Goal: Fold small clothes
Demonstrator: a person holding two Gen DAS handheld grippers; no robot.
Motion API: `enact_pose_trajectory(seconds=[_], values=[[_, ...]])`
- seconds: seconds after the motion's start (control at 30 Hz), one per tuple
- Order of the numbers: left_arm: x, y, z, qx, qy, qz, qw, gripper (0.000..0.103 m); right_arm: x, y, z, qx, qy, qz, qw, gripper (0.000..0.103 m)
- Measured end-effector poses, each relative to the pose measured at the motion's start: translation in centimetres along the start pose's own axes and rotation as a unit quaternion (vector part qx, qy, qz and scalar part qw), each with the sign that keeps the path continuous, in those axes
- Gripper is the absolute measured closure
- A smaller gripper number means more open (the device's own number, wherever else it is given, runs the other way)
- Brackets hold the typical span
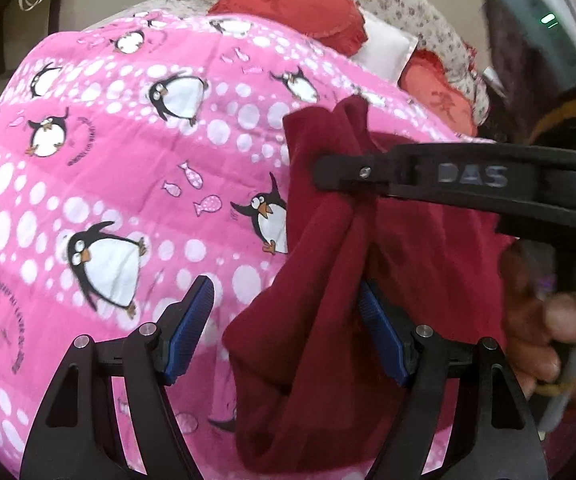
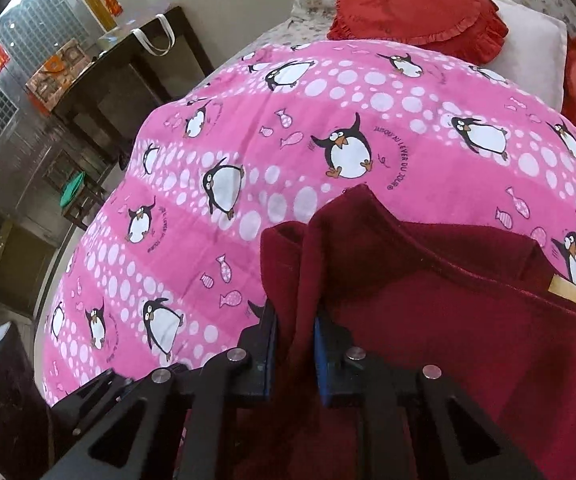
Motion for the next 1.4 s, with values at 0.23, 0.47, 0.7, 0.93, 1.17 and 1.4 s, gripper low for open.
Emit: enact_pose_trajectory(seconds=[0.23, 0.47, 0.7, 0.93, 1.17, 1.4], values=[[0.4, -0.4, 2.0, 0.002, 0.017, -0.008, 0.9998, 0.042, 0.4, -0.6, -0.1, 0.0, 0.002, -0.002, 1.0, 0.088], [1.1, -0.9, 2.4, -0.009, 0.006, -0.009, 0.9999, 0.051, 0.3, -0.6, 0.7, -0.004, 0.009, 0.007, 1.0, 0.088], [1.7, -0.9, 2.4, -0.005, 0.001, -0.011, 0.9999, 0.053, 0.0, -0.5, 1.2, -0.012, 0.018, 0.018, 1.0, 0.088], [2.6, -0.6, 2.0, -0.004, -0.004, -0.015, 0.9999, 0.054, 0.0, -0.2, 0.8, -0.022, 0.022, 0.035, 0.999, 0.054], [3.0, -0.5, 1.9, 0.0, -0.006, -0.019, 0.9998, 0.054, -0.4, -0.8, 0.8, -0.022, 0.02, 0.059, 0.998, 0.054], [3.8, 0.0, 1.3, 0.037, -0.019, -0.039, 0.9984, 0.071, -0.6, -0.7, 0.5, -0.01, 0.017, 0.056, 0.998, 0.044]])
Point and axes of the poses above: each gripper's, at about its wrist camera, not at the fingertips, and z roughly the way its jaws point, y to its left, x to its underside, the point moved 2 cm from there along z, roughly the way its jaws point, and after that the axes turned 7 degrees about y, right-handed, at the moved point
